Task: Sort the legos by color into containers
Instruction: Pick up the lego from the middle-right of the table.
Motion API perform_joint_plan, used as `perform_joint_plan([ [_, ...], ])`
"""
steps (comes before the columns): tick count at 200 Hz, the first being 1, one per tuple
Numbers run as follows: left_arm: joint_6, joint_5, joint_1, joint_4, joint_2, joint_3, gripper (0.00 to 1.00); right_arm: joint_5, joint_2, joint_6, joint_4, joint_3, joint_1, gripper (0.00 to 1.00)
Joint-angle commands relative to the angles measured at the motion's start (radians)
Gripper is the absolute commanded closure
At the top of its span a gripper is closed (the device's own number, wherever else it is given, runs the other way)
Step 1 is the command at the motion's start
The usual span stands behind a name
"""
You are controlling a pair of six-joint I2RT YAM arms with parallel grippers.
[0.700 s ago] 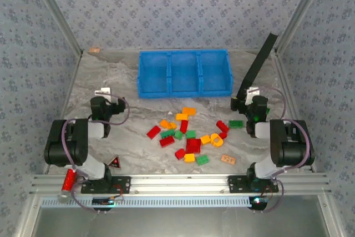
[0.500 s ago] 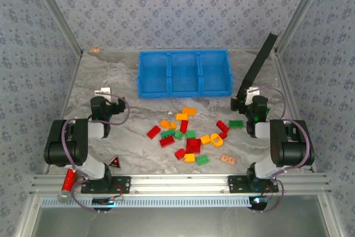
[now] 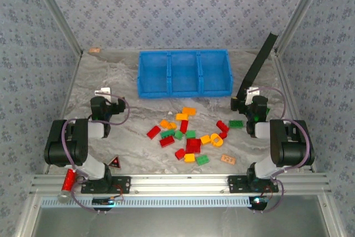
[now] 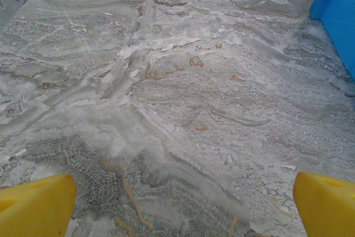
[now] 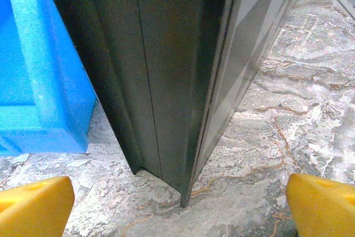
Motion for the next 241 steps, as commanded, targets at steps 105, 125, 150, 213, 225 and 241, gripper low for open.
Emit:
perform_joint_plan([
  [105, 0.005, 0.056, 0.016, 0.02, -0.007, 0.018, 0.0, 0.042, -0.203, 0.006, -0.227, 0.051, 0.047, 0.0],
  [125, 0.015, 0.052, 0.006, -0.022, -0.019, 0.036, 0.0, 0.06, -0.373, 0.15, -0.472, 0.089, 0.052, 0.0],
  [150, 0.045, 0.01, -0.031, -0.234, -0.067, 0.13, 0.0, 0.148, -0.587, 0.357, -0.79, 0.129, 0.074, 0.0],
  [213, 0.067, -0.235, -0.256, -0.867, -0.09, 0.602, 0.0, 0.337, -0.687, 0.82, -1.445, 0.356, -0.059, 0.01],
  [225, 0.1, -0.272, -0.299, -0.953, -0.071, 0.692, 0.0, 0.24, -0.636, 0.75, -1.41, 0.38, -0.098, 0.0],
  [241, 0.147, -0.273, -0.345, -1.009, -0.059, 0.765, 0.0, 0.149, -0.54, 0.65, -1.349, 0.41, -0.137, 0.01],
])
